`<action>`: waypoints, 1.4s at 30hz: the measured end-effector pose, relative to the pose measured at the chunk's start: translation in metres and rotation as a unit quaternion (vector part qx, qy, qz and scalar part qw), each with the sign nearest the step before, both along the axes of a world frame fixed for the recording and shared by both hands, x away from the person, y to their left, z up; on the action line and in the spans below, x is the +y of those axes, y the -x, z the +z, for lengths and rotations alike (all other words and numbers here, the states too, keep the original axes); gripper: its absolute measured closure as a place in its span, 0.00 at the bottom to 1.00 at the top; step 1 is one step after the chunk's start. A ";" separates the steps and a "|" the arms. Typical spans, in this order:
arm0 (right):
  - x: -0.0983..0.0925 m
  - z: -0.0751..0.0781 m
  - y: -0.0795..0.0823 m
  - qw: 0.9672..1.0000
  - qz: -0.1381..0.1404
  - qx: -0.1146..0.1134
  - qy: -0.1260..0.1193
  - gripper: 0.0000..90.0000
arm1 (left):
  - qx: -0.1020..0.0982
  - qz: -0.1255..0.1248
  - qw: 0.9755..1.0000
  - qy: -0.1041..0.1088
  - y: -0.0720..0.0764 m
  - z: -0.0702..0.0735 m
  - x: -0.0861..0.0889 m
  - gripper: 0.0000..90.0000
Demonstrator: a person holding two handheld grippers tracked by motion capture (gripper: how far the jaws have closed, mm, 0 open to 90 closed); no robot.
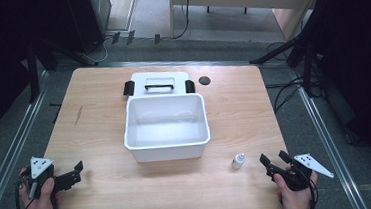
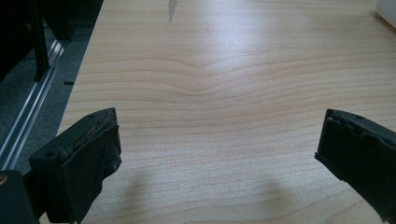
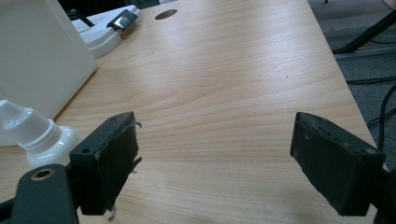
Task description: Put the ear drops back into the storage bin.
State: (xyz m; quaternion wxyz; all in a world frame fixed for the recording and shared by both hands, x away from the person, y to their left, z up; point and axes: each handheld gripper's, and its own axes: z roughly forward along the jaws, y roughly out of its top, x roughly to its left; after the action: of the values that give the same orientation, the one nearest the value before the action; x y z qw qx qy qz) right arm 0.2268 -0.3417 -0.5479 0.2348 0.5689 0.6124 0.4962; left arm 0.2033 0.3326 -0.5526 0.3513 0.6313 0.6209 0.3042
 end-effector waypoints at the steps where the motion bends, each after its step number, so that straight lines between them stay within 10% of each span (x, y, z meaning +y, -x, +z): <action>1: 0.000 0.000 0.000 1.000 0.000 0.000 0.001 0.17 | 0.000 0.000 1.000 0.000 0.000 0.000 0.000 0.00; 10: 0.005 0.001 -0.001 1.000 -0.004 0.009 0.025 0.19 | -0.003 0.003 1.000 -0.001 0.000 0.000 0.000 0.00; 18: 0.007 0.003 -0.008 0.997 0.012 0.062 0.052 0.21 | -0.004 0.002 1.000 0.002 0.001 0.000 0.001 0.00; 26: 0.019 0.022 -0.021 0.976 0.060 0.152 0.141 0.21 | -0.004 0.001 1.000 0.001 0.001 0.000 0.000 0.00; 28: 0.024 0.029 -0.027 0.960 0.082 0.200 0.176 0.21 | -0.005 0.001 1.000 0.000 0.001 0.000 0.000 0.00; 29: 0.028 0.034 -0.031 0.946 0.103 0.228 0.208 0.21 | -0.005 0.001 1.000 0.001 0.001 0.000 0.000 0.00; 33: 0.039 0.049 -0.038 0.907 0.147 0.275 0.283 0.20 | -0.004 0.000 1.000 0.002 0.000 0.000 0.001 0.00; 34: 0.042 0.053 -0.039 0.898 0.160 0.285 0.293 0.20 | -0.004 0.000 1.000 0.002 0.000 0.000 0.001 0.00; 35: 0.042 0.053 -0.039 0.898 0.160 0.285 0.293 0.20 | -0.004 0.000 1.000 0.002 0.000 0.000 0.001 0.00; 36: 0.047 0.062 -0.043 0.882 0.180 0.302 0.314 0.20 | -0.004 0.001 1.000 0.002 0.000 0.000 0.001 0.00; 37: 0.047 0.062 -0.043 0.882 0.180 0.302 0.314 0.20 | -0.003 0.001 1.000 0.001 0.000 0.000 0.001 0.00; 38: 0.051 0.070 -0.047 0.863 0.199 0.321 0.336 0.21 | -0.002 0.002 1.000 0.002 0.000 0.000 0.001 0.00; 40: 0.054 0.076 -0.050 0.846 0.215 0.328 0.361 0.23 | -0.002 0.003 1.000 0.002 0.000 0.000 0.001 0.00; 41: 0.054 0.076 -0.050 0.846 0.215 0.328 0.361 0.23 | -0.002 0.003 1.000 0.002 0.000 0.000 0.001 0.00; 42: 0.059 0.083 -0.051 0.828 0.232 0.340 0.381 0.23 | -0.002 0.002 1.000 0.003 0.000 0.000 0.001 0.00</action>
State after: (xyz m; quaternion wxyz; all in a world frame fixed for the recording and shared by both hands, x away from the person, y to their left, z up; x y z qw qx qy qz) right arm 0.2783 -0.2822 -0.4646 0.0877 0.4083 0.9079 0.0379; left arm 0.2029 0.3335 -0.5525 0.3535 0.6283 0.6224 0.3048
